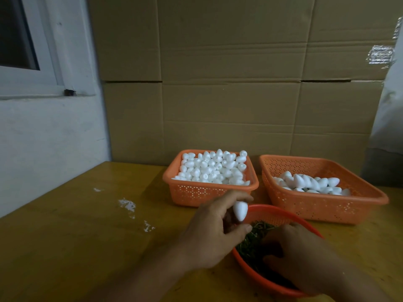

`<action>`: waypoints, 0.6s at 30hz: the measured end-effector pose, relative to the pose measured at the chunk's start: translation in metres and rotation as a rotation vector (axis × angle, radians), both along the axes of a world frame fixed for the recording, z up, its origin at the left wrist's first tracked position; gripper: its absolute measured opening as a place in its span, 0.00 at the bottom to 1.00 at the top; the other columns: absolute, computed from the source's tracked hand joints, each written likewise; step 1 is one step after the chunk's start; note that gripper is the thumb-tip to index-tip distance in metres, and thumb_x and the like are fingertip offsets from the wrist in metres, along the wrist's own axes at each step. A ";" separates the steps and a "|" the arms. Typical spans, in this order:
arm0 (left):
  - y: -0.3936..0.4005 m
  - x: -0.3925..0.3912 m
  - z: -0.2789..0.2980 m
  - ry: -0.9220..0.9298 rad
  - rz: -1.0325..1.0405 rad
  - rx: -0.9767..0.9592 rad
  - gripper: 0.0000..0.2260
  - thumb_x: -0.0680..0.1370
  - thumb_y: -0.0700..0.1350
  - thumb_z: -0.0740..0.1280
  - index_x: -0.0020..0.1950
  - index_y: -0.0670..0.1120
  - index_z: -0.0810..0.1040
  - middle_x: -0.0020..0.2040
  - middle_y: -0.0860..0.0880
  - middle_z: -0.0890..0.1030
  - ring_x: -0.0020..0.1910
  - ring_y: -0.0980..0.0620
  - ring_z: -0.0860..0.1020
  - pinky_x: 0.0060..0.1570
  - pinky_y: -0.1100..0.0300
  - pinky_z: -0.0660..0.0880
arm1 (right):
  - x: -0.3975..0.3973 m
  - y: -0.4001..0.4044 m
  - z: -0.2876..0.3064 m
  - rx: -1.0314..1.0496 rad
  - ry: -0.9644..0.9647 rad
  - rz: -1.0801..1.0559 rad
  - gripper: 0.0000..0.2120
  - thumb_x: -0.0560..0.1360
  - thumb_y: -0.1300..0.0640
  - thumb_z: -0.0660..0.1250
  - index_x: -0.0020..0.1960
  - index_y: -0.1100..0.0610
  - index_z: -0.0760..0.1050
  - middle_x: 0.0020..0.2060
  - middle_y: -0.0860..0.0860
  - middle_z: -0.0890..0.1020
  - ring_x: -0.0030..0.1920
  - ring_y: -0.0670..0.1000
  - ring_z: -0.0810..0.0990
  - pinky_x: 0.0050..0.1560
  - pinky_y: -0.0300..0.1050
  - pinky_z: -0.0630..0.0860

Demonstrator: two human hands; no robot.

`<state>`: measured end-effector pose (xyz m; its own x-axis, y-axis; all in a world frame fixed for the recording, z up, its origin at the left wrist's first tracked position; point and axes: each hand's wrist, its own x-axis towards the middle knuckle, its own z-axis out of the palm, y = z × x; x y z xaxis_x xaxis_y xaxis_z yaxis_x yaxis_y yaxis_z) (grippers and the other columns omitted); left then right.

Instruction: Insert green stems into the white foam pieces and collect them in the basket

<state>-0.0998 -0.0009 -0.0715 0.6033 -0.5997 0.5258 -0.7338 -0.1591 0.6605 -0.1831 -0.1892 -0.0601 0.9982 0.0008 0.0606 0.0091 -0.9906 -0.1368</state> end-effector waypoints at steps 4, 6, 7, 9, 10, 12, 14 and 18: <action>-0.004 -0.003 -0.003 0.003 -0.026 -0.028 0.13 0.79 0.48 0.69 0.63 0.57 0.74 0.49 0.56 0.80 0.48 0.53 0.80 0.46 0.52 0.79 | 0.001 0.000 -0.001 -0.011 -0.011 -0.029 0.12 0.75 0.44 0.67 0.58 0.41 0.80 0.51 0.43 0.82 0.53 0.43 0.79 0.54 0.44 0.79; -0.006 -0.004 -0.004 -0.006 -0.033 -0.027 0.12 0.81 0.52 0.66 0.64 0.57 0.73 0.49 0.53 0.80 0.48 0.52 0.80 0.47 0.47 0.77 | 0.002 0.000 -0.002 -0.010 -0.014 -0.029 0.11 0.75 0.45 0.67 0.57 0.40 0.80 0.51 0.43 0.82 0.52 0.43 0.79 0.53 0.43 0.79; -0.006 -0.005 -0.004 -0.012 -0.035 -0.026 0.13 0.81 0.54 0.64 0.65 0.57 0.73 0.48 0.53 0.80 0.46 0.52 0.80 0.47 0.47 0.77 | 0.002 -0.001 -0.003 -0.011 -0.020 -0.026 0.10 0.76 0.45 0.67 0.57 0.39 0.80 0.51 0.42 0.81 0.52 0.43 0.79 0.53 0.43 0.79; -0.005 -0.007 -0.003 -0.008 -0.037 -0.032 0.13 0.82 0.56 0.61 0.66 0.56 0.73 0.44 0.54 0.79 0.42 0.55 0.78 0.43 0.51 0.77 | 0.003 -0.001 -0.003 -0.008 -0.023 -0.028 0.09 0.76 0.45 0.66 0.56 0.39 0.80 0.51 0.42 0.81 0.52 0.42 0.79 0.53 0.42 0.79; -0.005 -0.007 -0.002 -0.001 -0.036 -0.040 0.14 0.82 0.57 0.60 0.66 0.55 0.73 0.42 0.56 0.78 0.40 0.56 0.78 0.41 0.55 0.76 | 0.003 -0.001 -0.003 -0.005 -0.020 -0.030 0.09 0.77 0.46 0.66 0.56 0.39 0.79 0.51 0.41 0.80 0.52 0.42 0.79 0.54 0.42 0.79; -0.006 -0.008 -0.001 0.004 -0.033 -0.063 0.13 0.83 0.56 0.59 0.63 0.52 0.76 0.39 0.58 0.77 0.37 0.59 0.76 0.38 0.60 0.73 | 0.003 -0.001 -0.003 -0.004 -0.018 -0.031 0.09 0.77 0.46 0.66 0.56 0.40 0.79 0.51 0.41 0.80 0.52 0.42 0.78 0.53 0.41 0.80; -0.007 -0.009 0.000 0.015 -0.036 -0.098 0.14 0.83 0.56 0.59 0.57 0.49 0.79 0.36 0.59 0.76 0.36 0.59 0.75 0.37 0.63 0.71 | 0.003 -0.002 -0.004 -0.006 -0.029 -0.037 0.08 0.77 0.45 0.66 0.55 0.40 0.79 0.50 0.41 0.80 0.51 0.41 0.78 0.52 0.41 0.80; -0.009 -0.007 -0.001 0.197 -0.063 -0.190 0.17 0.81 0.58 0.60 0.54 0.47 0.80 0.33 0.55 0.75 0.33 0.58 0.74 0.35 0.64 0.70 | 0.002 -0.001 -0.003 0.009 -0.049 -0.069 0.04 0.75 0.46 0.67 0.49 0.42 0.78 0.46 0.42 0.79 0.47 0.42 0.78 0.49 0.41 0.79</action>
